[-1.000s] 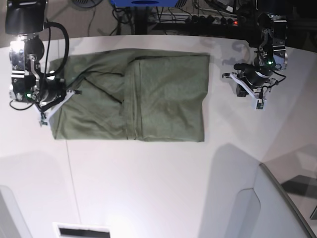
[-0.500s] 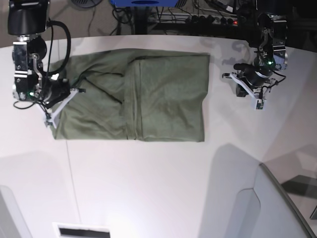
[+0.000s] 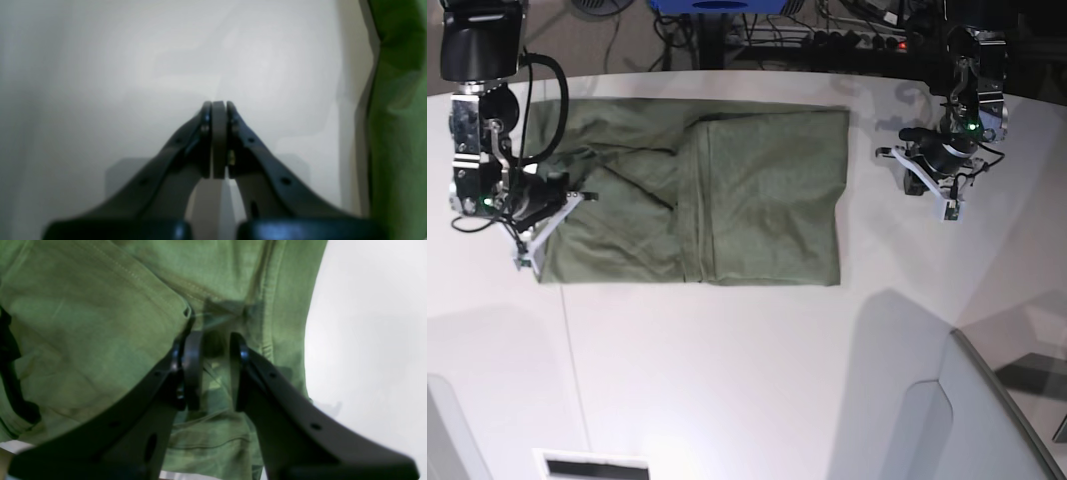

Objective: Layout the t-shirt on the table in an organized manner, then fold the t-shirt properly
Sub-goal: 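Release the edge and reposition the right gripper at the shirt end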

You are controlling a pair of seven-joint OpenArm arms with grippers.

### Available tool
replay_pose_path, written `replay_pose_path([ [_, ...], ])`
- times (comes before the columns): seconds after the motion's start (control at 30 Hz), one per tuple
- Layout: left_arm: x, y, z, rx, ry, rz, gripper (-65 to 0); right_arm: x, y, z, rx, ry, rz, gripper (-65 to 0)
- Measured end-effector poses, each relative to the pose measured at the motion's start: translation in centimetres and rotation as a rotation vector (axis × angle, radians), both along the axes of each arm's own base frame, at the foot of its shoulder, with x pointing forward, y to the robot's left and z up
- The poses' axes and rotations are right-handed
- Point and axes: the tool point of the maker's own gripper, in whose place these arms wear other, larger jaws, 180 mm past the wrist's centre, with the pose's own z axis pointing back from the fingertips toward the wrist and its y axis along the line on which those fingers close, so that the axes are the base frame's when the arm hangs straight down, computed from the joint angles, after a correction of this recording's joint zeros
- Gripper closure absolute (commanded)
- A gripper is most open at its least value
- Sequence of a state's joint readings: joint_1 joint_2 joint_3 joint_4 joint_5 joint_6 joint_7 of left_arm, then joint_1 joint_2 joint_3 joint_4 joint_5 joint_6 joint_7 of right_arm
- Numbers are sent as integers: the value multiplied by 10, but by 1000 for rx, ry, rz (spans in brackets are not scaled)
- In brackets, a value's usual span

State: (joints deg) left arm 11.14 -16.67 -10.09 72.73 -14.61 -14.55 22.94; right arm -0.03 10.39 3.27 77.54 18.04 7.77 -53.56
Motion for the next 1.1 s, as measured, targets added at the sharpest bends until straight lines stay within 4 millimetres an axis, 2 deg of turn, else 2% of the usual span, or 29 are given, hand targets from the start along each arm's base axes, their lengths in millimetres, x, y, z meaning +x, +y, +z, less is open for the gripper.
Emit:
replay_pose_path([
  [0.07,0,0,0,0,0,0,0,2,-1,2,1,-8,-5,-126],
  [0.27,0,0,0,0,0,0,0,14,-5,25,4,-107,-19,-134],
  [0.33,0,0,0,0,0,0,0,11,-20,24,7,-108,-81,-134],
  [0.43,0,0,0,0,1,0,0,9,-54,15,-21,-68,-168,-137],
  [0.57,0,0,0,1,1,-2,0,29,-93,11,-53,-45,-213,-252],
  [0.63,0,0,0,0,0,-1,0,33,-102,13,-58,-51,-226,-309],
  [0.67,0,0,0,-1,1,-1,0,33,-101,14,-51,-54,-207,-332],
  [0.73,0,0,0,0,0,-1,0,28,-87,9,-4,-43,-113,-359],
  [0.8,0,1,0,2,1,2,0,29,-61,11,136,-75,-55,-374],
  [0.87,0,1,0,1,0,0,0,29,-53,19,277,-128,-54,-396],
  [0.97,0,1,0,3,0,1,0,22,-69,23,336,-148,-86,-468],
  [1.03,0,2,0,3,0,1,0,11,-81,17,307,-103,-88,-516],
  [1.1,0,2,1,2,-1,1,0,5,-83,10,301,-65,-79,-564],
])
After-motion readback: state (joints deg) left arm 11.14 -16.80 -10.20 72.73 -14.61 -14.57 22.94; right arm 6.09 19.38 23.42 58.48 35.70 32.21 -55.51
